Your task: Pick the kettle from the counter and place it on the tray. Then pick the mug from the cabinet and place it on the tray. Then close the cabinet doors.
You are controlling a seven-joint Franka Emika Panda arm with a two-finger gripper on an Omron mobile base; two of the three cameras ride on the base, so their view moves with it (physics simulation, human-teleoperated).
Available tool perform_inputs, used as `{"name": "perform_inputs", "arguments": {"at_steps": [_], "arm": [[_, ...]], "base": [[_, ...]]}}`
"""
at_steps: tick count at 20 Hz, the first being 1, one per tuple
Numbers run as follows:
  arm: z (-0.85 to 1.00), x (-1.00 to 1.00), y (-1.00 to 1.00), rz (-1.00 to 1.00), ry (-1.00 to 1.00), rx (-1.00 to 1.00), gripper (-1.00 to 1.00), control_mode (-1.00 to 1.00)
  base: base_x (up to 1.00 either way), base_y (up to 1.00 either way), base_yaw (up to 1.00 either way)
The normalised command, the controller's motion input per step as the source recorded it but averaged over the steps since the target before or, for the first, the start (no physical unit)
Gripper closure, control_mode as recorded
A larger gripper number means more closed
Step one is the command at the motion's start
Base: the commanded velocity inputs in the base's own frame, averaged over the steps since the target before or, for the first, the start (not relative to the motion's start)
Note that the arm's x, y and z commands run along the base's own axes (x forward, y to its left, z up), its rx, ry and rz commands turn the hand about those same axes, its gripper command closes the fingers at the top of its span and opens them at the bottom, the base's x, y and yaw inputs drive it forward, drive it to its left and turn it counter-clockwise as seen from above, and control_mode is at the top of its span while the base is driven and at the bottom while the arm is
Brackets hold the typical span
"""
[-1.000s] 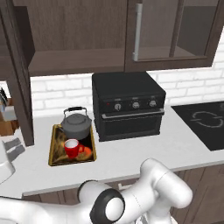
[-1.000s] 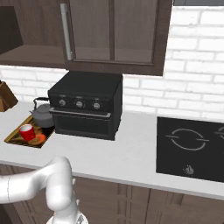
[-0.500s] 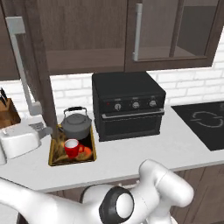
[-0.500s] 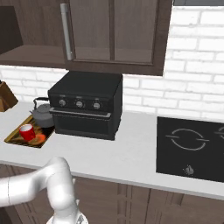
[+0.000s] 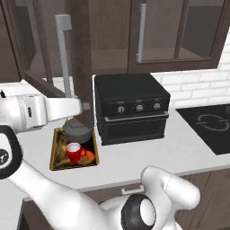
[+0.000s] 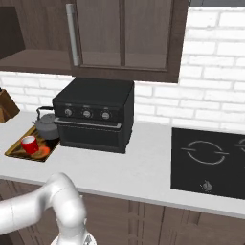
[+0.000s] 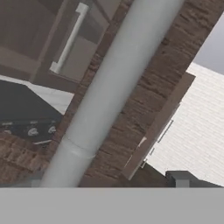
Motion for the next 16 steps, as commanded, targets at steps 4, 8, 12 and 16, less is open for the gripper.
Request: {"name": "perform_inputs", "arguments": {"at_steps": [4, 8, 12, 16], "arm": [[0.0, 0.61, -0.74, 0.02, 0.0, 0.12, -1.0, -1.0], [0.0, 0.82, -0.51, 0.04, 0.0, 0.12, -1.0, -1.0], [0.0, 0.87, -0.34, 0.07, -0.03, 0.09, -1.0, -1.0], [0.0, 0.84, -0.28, 0.1, -0.09, 0.06, -1.0, -1.0]], "base": [[0.0, 0.0, 0.0], [0.0, 0.0, 0.0], [0.0, 0.0, 0.0], [0.0, 0.0, 0.0]]}}
